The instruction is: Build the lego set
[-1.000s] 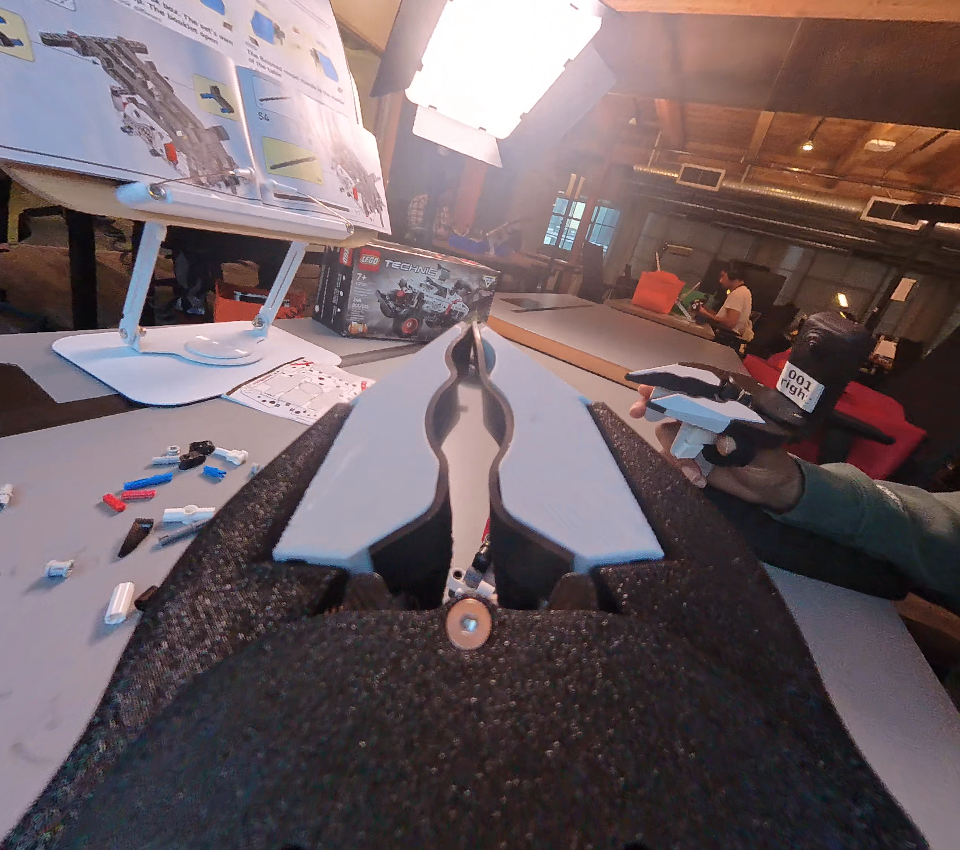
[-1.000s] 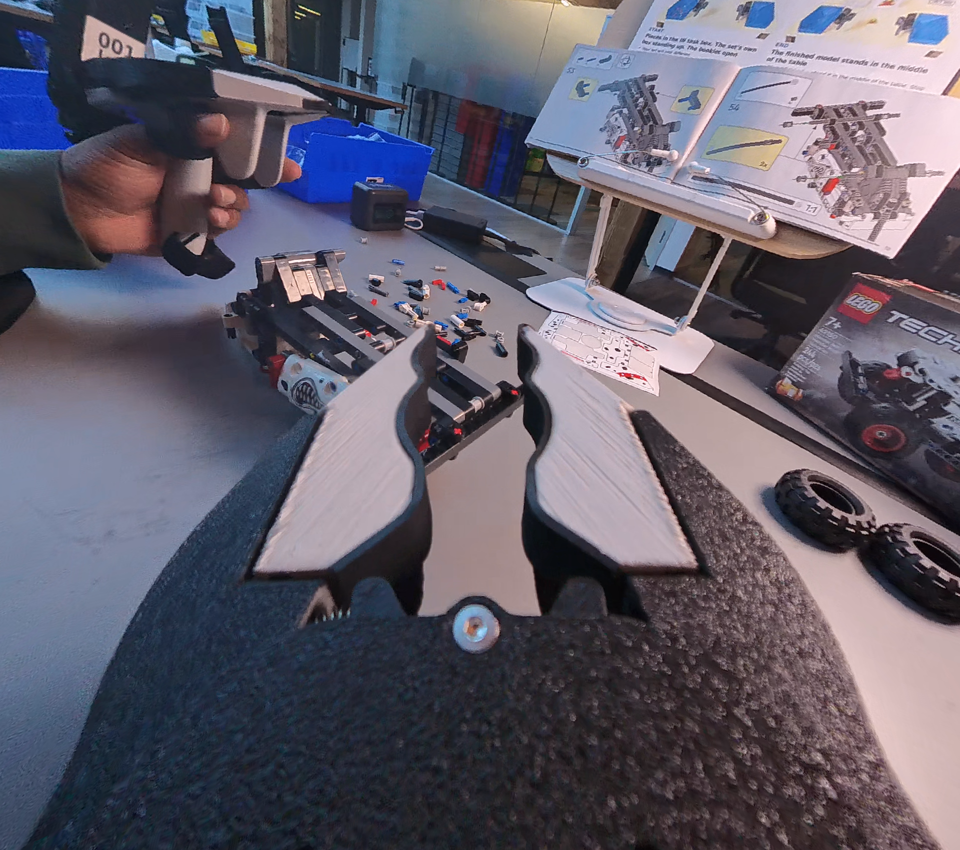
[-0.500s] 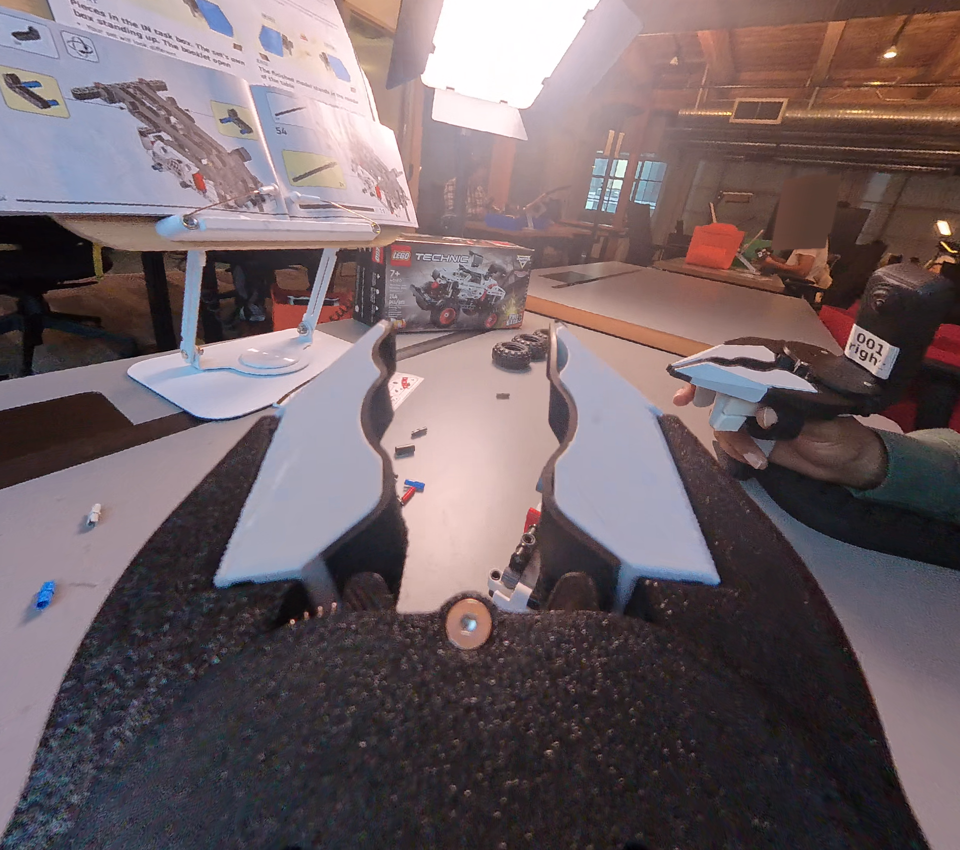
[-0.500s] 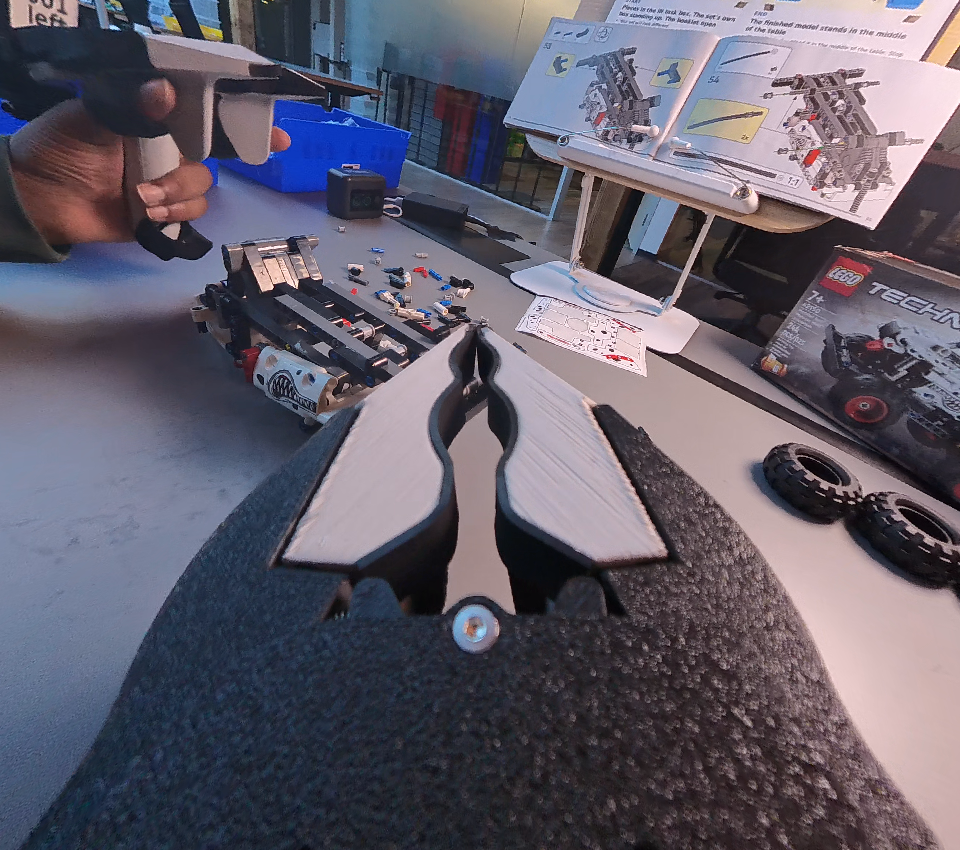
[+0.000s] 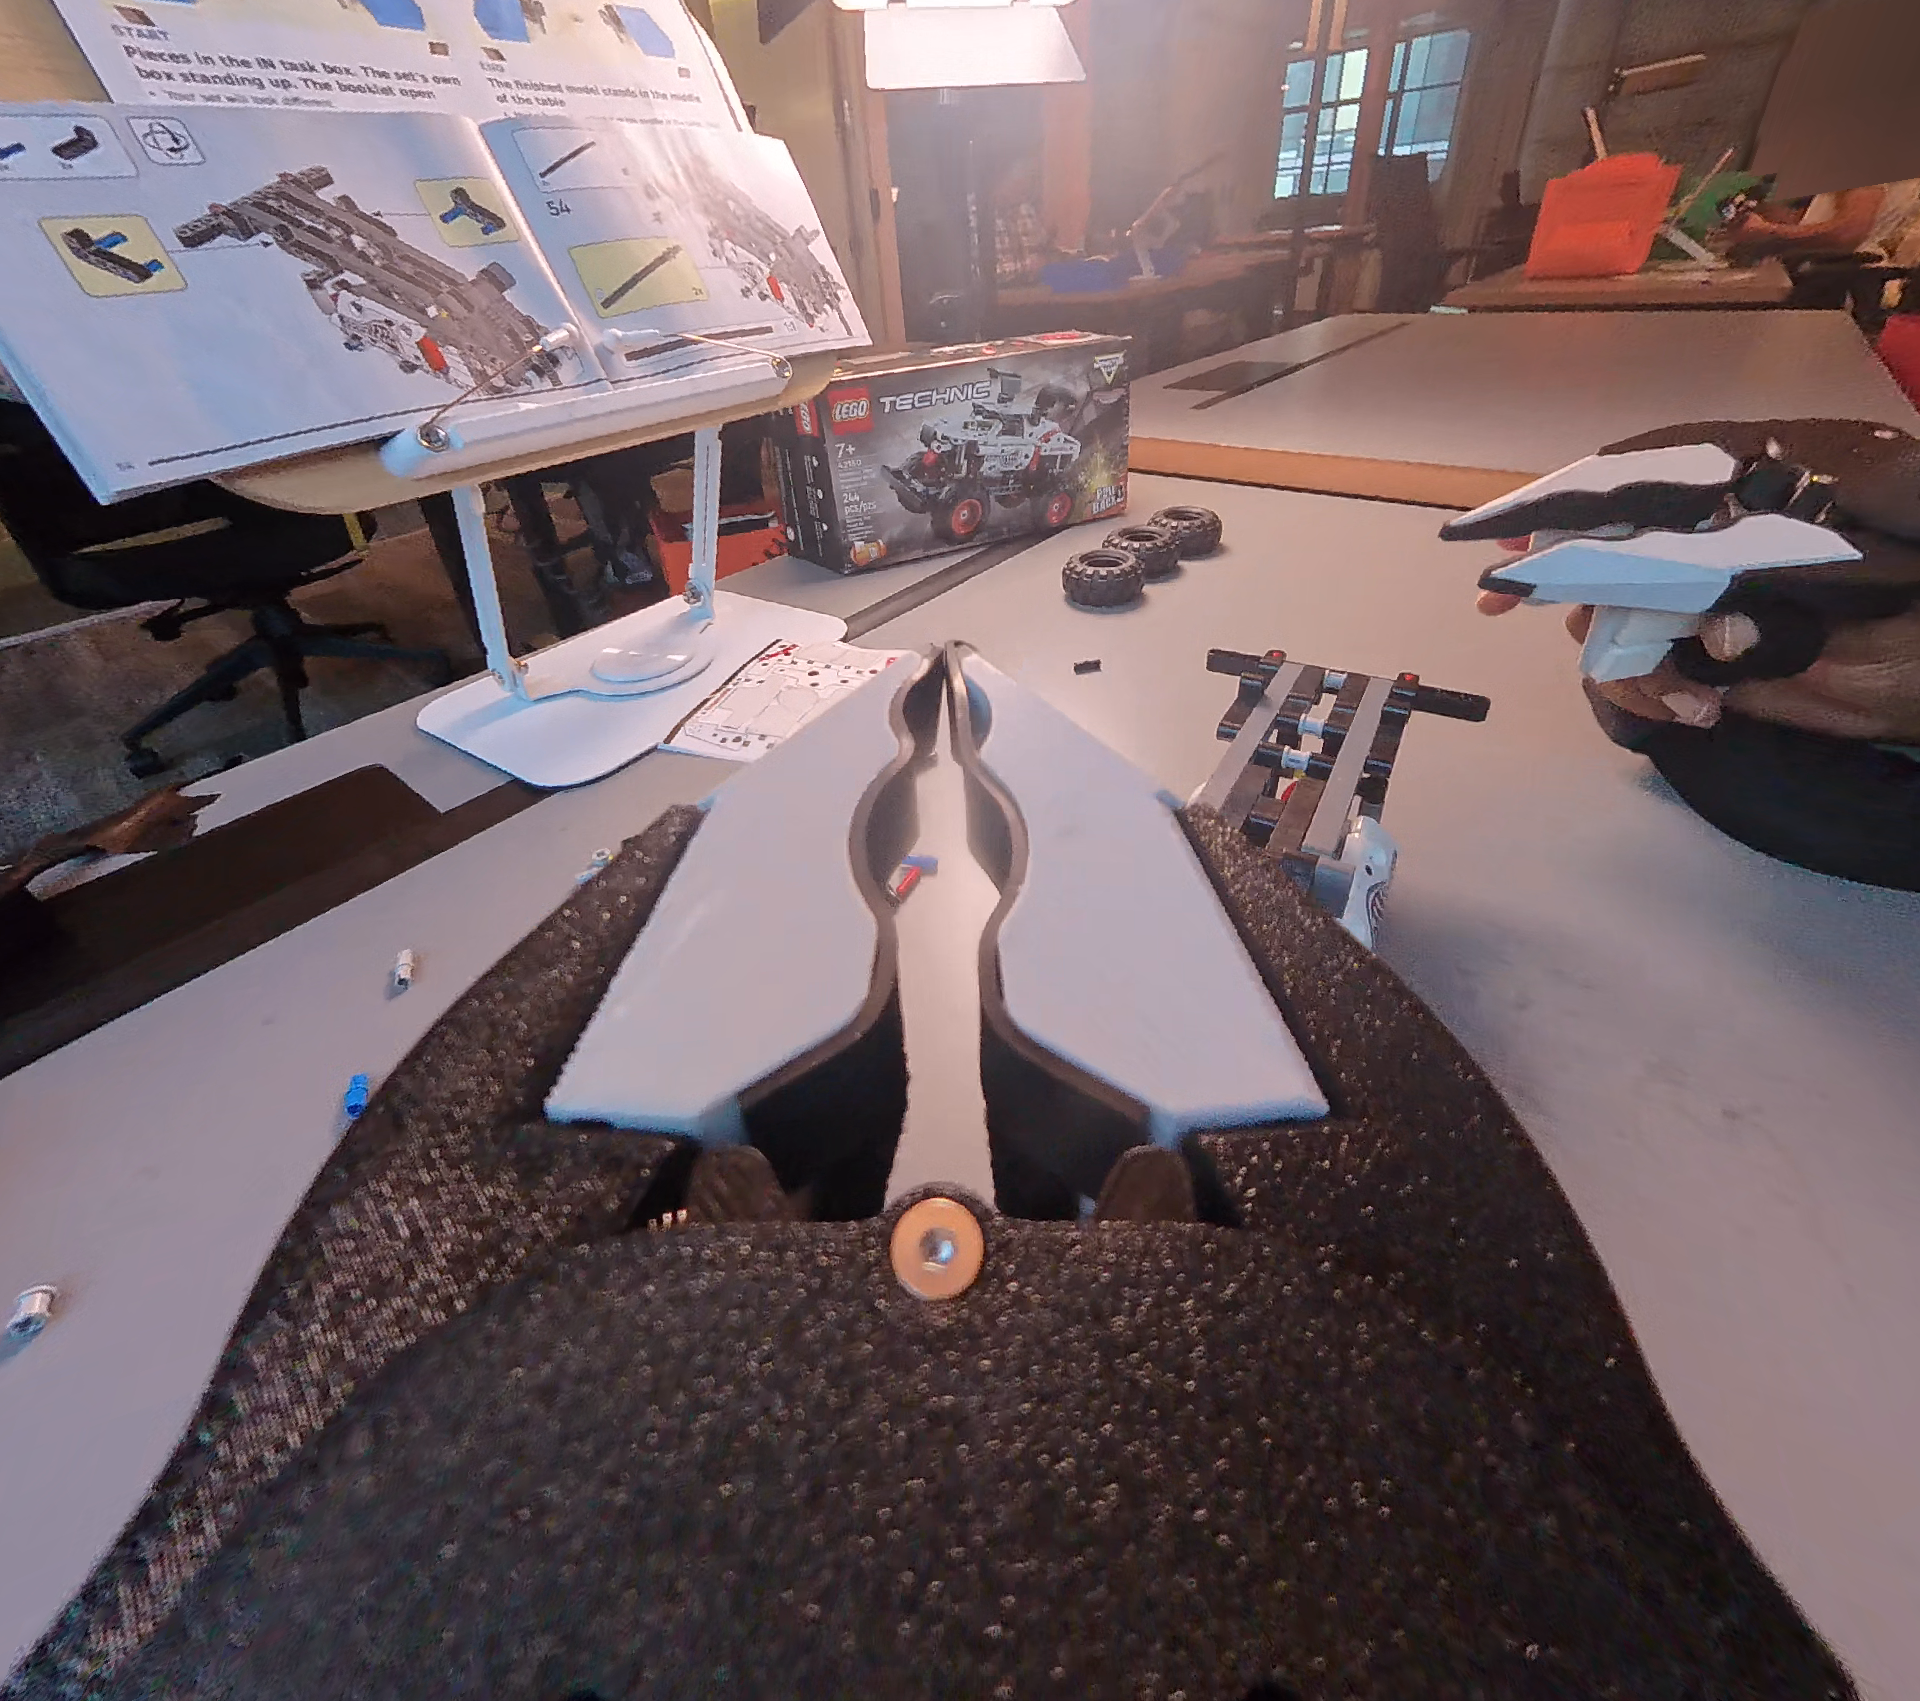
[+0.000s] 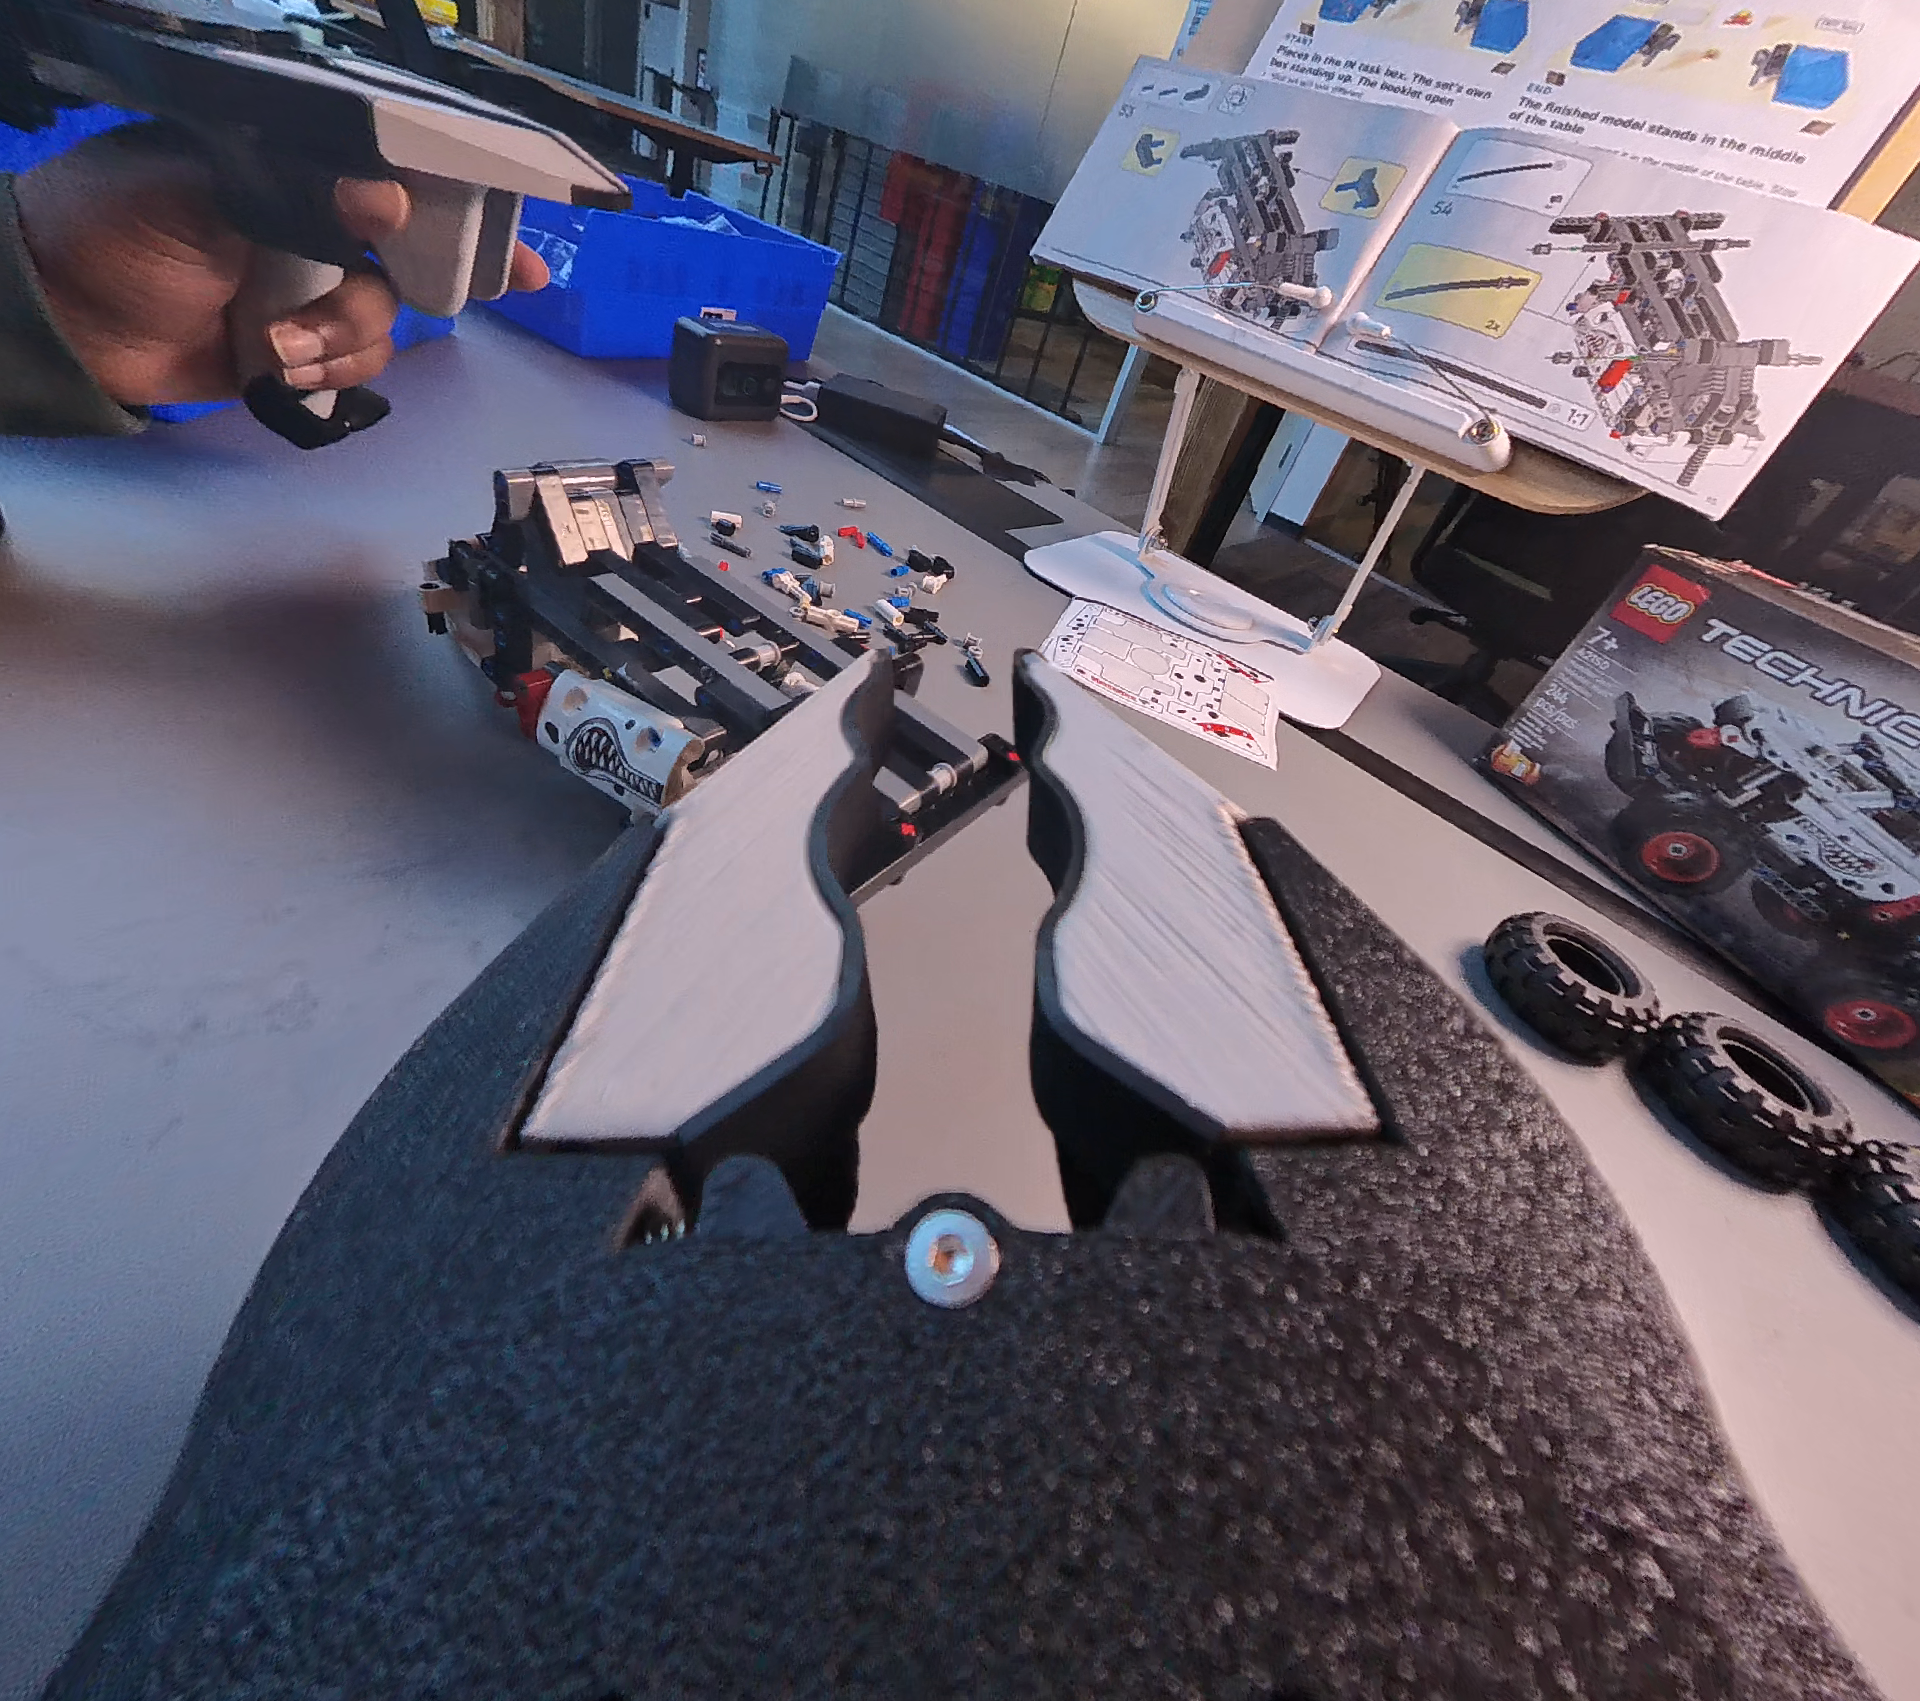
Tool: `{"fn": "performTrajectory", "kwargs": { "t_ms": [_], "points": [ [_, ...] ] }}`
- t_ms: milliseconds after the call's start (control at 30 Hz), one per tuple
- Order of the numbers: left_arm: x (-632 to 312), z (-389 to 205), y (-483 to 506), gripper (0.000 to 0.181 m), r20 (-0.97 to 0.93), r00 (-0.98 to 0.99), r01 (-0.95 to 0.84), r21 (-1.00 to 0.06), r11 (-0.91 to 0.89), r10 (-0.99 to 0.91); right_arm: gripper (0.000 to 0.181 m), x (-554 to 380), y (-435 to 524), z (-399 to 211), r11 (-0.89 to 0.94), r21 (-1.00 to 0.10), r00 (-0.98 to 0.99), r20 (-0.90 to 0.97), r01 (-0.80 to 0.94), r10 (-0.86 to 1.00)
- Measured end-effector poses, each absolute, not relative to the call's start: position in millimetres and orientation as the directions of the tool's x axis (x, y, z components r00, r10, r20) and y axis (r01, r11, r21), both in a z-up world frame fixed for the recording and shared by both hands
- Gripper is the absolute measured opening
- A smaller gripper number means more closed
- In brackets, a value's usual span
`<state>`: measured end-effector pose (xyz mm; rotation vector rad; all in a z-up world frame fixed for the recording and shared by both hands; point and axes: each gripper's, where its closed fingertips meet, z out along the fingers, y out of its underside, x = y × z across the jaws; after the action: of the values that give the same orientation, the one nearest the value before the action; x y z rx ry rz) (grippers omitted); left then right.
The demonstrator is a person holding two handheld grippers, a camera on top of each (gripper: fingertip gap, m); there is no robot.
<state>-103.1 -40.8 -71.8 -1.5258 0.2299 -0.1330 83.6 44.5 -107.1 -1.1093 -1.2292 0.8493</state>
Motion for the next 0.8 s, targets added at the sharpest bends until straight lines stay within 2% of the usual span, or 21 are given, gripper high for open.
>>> {"fn": "performTrajectory", "kwargs": {
  "t_ms": [100,233,433,600,667,800],
  "points": [
    [-93.5,-75.6,-39.9,0.007,-0.043,0.953,-0.042,-0.999,0.008,-0.300,0.023,87.6,45.2,-106.5,0.296,-0.951,0.186,0.307,0.083,0.933],
    [-82.2,-81.1,-44.1,0.022,-0.004,0.923,-0.021,-0.999,-0.038,-0.386,0.033,79.5,41.7,-120.4,0.318,-0.933,0.148,0.342,0.166,0.928],
    [-54.9,-98.2,-56.6,0.047,0.102,0.815,-0.008,-0.982,-0.188,-0.571,0.043,69.3,30.0,-143.4,0.406,-0.868,0.068,0.441,0.285,0.895],
    [-39.7,-132.0,-56.7,0.051,0.066,0.797,-0.161,-0.935,-0.315,-0.601,0.032,67.4,39.7,-153.1,0.437,-0.821,0.105,0.503,0.367,0.858],
    [-34.5,-143.5,-57.3,0.047,0.041,0.791,-0.216,-0.915,-0.341,-0.610,0.026,68.9,47.7,-154.7,0.431,-0.812,0.139,0.516,0.393,0.845],
    [-29.8,-156.0,-55.2,0.039,0.004,0.795,-0.281,-0.885,-0.373,-0.607,0.025,67.9,57.1,-159.1,0.385,-0.819,0.160,0.487,0.425,0.859]
  ]
}}
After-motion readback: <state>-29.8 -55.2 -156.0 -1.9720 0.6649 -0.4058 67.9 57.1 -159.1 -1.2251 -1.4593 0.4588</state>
